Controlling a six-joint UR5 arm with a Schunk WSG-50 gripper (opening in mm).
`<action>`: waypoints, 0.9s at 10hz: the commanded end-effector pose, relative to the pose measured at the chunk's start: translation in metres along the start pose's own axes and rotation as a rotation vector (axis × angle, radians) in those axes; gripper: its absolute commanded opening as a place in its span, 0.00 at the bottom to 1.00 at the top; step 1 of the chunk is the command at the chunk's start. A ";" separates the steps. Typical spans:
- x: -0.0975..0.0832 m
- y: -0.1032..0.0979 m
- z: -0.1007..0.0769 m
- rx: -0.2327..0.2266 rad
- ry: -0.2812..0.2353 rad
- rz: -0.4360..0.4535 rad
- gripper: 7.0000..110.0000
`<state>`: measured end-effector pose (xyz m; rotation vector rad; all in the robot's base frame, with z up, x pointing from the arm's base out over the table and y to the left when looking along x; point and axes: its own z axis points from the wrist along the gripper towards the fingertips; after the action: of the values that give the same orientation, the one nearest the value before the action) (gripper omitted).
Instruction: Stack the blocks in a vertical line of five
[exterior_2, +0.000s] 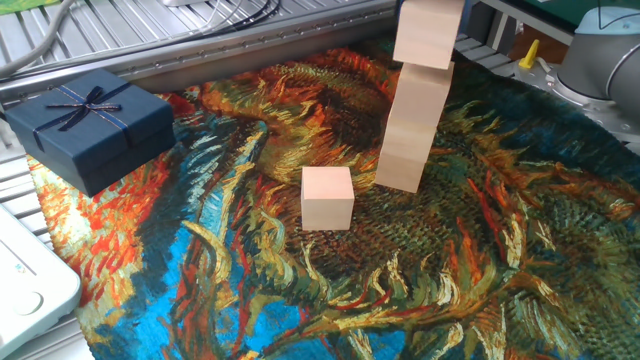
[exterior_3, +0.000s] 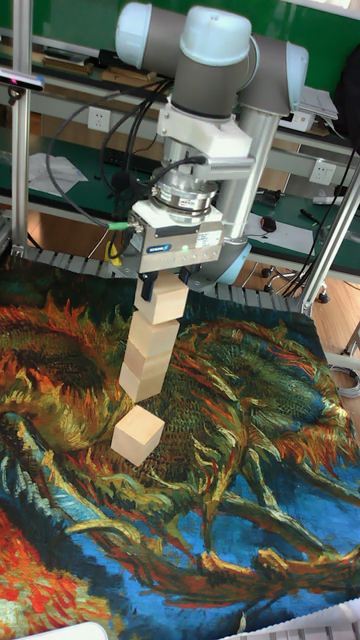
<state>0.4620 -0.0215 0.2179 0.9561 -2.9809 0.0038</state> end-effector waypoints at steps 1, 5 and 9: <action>-0.005 -0.001 0.004 0.004 -0.006 -0.043 0.00; -0.008 -0.006 0.013 -0.009 -0.010 -0.040 0.00; -0.006 0.005 0.018 -0.048 -0.020 -0.033 0.00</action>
<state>0.4666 -0.0208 0.2018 1.0163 -2.9612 -0.0303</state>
